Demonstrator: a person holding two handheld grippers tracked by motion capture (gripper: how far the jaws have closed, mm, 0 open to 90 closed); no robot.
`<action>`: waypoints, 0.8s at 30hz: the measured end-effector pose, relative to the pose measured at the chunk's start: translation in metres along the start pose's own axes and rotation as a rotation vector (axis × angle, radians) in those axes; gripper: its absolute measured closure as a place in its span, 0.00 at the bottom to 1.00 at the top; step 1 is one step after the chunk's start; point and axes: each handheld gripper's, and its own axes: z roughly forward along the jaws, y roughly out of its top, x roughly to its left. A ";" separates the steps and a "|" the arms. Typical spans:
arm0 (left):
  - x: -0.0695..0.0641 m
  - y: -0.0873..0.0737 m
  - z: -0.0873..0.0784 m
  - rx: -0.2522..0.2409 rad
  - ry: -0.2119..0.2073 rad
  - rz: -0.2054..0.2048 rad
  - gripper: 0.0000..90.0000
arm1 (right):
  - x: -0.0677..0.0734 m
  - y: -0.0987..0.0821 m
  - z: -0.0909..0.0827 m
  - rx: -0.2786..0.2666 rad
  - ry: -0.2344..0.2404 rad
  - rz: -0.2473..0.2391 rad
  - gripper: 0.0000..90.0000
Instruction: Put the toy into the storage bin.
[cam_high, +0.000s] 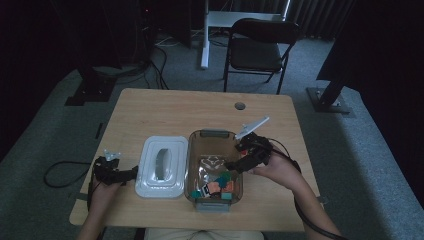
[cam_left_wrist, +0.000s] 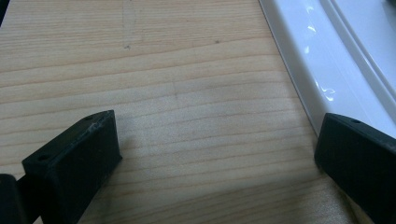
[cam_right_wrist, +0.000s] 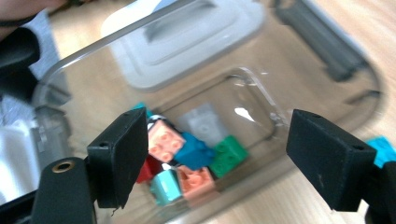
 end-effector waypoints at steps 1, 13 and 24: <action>0.000 0.000 0.000 0.000 0.000 0.000 0.01 | -0.003 -0.001 -0.002 -0.004 -0.006 0.008 0.22; 0.000 0.000 0.000 -0.004 0.001 -0.001 0.01 | -0.047 -0.024 -0.024 -0.046 -0.122 0.121 0.25; 0.000 0.000 0.000 -0.002 0.000 0.000 0.01 | -0.093 -0.050 -0.008 -0.017 -0.170 0.247 0.27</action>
